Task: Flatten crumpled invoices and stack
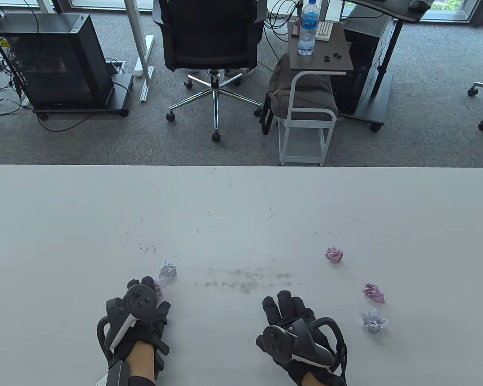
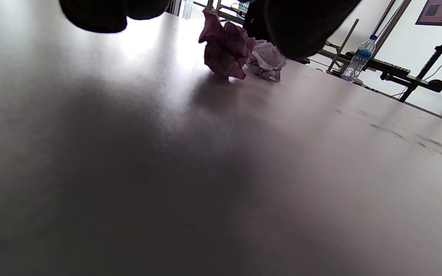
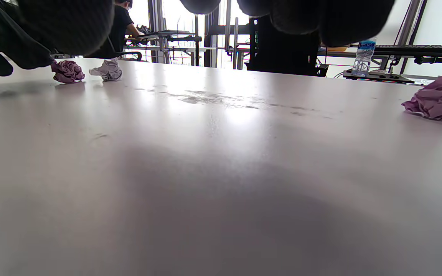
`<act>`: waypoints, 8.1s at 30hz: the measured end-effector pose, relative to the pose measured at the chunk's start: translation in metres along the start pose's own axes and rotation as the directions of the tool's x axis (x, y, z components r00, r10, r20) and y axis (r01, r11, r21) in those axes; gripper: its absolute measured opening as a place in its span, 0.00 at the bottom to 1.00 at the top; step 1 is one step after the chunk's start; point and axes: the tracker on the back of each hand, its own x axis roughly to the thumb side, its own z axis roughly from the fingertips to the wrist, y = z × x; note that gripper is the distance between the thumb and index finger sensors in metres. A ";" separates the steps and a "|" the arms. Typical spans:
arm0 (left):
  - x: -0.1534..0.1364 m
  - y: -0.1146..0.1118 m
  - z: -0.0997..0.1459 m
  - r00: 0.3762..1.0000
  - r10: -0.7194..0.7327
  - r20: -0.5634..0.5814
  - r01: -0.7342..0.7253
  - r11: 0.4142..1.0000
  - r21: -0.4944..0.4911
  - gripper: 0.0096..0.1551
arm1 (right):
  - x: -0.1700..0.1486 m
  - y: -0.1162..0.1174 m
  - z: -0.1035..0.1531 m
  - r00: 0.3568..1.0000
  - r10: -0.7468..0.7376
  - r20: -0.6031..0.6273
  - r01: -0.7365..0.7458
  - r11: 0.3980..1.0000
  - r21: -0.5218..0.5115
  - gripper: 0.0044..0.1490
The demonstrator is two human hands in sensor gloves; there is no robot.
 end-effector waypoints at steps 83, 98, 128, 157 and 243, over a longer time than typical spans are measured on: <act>0.126 -0.019 0.086 0.370 0.802 0.468 -0.707 0.570 -0.419 0.25 | -0.039 -0.031 0.028 0.363 -0.902 0.232 0.918 0.304 -0.253 0.26; 0.126 -0.015 0.089 0.461 0.714 0.528 -0.664 0.672 -0.329 0.25 | -0.021 -0.028 0.020 0.415 -0.867 0.275 0.910 0.391 -0.142 0.36; 0.135 -0.026 0.084 0.319 0.794 0.518 -0.577 0.596 -0.558 0.42 | -0.029 -0.029 0.026 0.214 -0.925 0.315 0.967 0.156 -0.200 0.24; 0.115 -0.004 0.086 0.481 0.642 0.597 -0.703 0.690 -0.175 0.29 | -0.044 -0.021 0.026 0.330 -0.937 0.115 0.898 0.274 -0.343 0.24; 0.112 -0.051 0.058 0.818 0.113 0.564 0.028 0.971 -0.237 0.33 | -0.038 0.029 -0.002 0.844 -0.483 -0.233 0.508 0.860 0.057 0.25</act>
